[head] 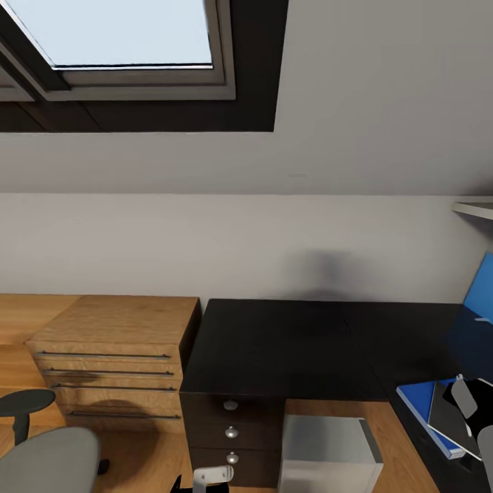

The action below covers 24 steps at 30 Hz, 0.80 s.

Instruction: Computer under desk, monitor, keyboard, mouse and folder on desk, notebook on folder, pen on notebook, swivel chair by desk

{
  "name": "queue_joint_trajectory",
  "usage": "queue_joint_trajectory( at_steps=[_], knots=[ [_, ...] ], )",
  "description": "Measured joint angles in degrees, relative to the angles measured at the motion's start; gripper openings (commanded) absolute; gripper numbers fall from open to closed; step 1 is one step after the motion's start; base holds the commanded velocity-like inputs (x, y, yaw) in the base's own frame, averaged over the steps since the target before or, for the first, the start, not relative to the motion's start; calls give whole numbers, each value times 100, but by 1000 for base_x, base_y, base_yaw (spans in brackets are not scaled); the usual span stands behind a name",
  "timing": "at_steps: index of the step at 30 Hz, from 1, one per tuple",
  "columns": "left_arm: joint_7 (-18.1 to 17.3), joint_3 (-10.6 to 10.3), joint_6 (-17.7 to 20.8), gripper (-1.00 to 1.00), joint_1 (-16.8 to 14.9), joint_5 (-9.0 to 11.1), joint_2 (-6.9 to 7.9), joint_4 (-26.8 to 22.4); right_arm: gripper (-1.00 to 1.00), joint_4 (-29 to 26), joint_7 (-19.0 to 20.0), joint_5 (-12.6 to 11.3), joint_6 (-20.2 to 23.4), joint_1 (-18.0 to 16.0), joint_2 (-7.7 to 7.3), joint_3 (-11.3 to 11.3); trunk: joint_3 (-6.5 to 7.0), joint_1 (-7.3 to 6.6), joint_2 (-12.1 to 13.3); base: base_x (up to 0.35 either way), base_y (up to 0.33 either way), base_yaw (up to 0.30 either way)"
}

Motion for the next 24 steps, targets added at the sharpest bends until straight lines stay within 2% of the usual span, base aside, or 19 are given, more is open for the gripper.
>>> queue_joint_trajectory(
  at_steps=[12, 21, 24],
  knots=[
    [18, 0, -6, 100, 0, -9, -4, -22, -100, 34, 6, -104, -11, -2, -30, 0, 0, 0, 0, 5, 0, 0],
    [11, 5, -7, 100, 0, -9, -4, -42, -100, 22, 25, -264, -13, -2, -39, 1, -162, 198, -360, 0, 0, 0],
    [7, 3, -4, 100, 0, -4, -4, -38, -100, 14, 151, -330, -9, -2, -40, 3, -216, 264, -480, 0, 0, 0]
  ],
)
